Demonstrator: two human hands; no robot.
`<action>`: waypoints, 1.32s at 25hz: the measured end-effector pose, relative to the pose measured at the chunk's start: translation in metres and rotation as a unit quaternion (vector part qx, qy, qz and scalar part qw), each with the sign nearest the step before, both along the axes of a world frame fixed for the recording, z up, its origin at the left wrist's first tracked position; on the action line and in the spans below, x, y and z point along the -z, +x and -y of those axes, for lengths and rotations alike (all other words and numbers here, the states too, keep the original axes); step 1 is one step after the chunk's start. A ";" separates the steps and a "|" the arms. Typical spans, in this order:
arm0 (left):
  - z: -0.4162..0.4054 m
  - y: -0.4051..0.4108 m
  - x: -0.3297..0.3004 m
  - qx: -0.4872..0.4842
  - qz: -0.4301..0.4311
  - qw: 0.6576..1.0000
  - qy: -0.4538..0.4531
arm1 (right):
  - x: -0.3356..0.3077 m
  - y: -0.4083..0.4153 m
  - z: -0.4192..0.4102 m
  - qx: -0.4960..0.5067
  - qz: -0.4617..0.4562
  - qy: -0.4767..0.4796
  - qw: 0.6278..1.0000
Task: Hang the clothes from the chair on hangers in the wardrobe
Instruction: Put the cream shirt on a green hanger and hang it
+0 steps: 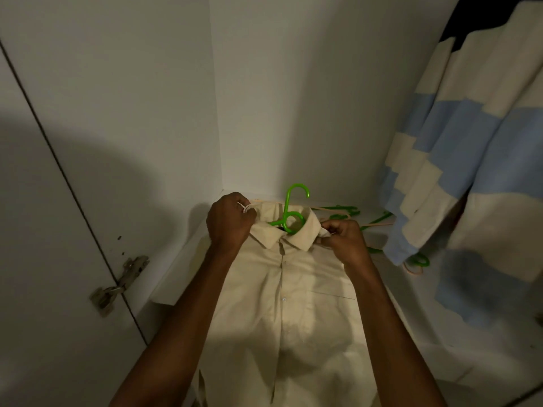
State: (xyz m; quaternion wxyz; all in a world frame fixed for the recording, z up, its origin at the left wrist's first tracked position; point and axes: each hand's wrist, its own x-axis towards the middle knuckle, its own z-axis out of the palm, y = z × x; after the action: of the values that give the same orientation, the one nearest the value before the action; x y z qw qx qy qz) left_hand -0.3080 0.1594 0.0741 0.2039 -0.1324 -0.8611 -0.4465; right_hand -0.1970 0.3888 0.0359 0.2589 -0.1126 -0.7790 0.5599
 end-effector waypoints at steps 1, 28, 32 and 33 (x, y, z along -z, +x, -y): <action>0.003 0.010 -0.006 -0.020 -0.028 0.999 -0.014 | -0.006 0.006 0.002 -0.001 -0.013 -0.005 1.000; 0.045 0.071 -0.134 0.358 -0.045 0.929 -0.080 | -0.048 0.161 -0.012 -0.052 -0.026 -0.045 0.997; 0.054 0.066 -0.139 0.368 -0.052 0.925 -0.076 | -0.052 0.176 -0.037 -0.052 -0.081 -0.036 0.995; 0.061 0.063 -0.139 0.364 -0.041 0.929 -0.056 | -0.051 0.183 -0.047 -0.059 -0.106 -0.049 0.991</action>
State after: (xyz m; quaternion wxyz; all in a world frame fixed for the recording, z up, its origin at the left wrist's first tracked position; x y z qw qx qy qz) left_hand -0.2450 0.0981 0.2135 0.0541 -0.4663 -0.7684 -0.4350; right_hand -0.0137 0.4362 0.0871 0.3012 -0.0189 -0.7239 0.6204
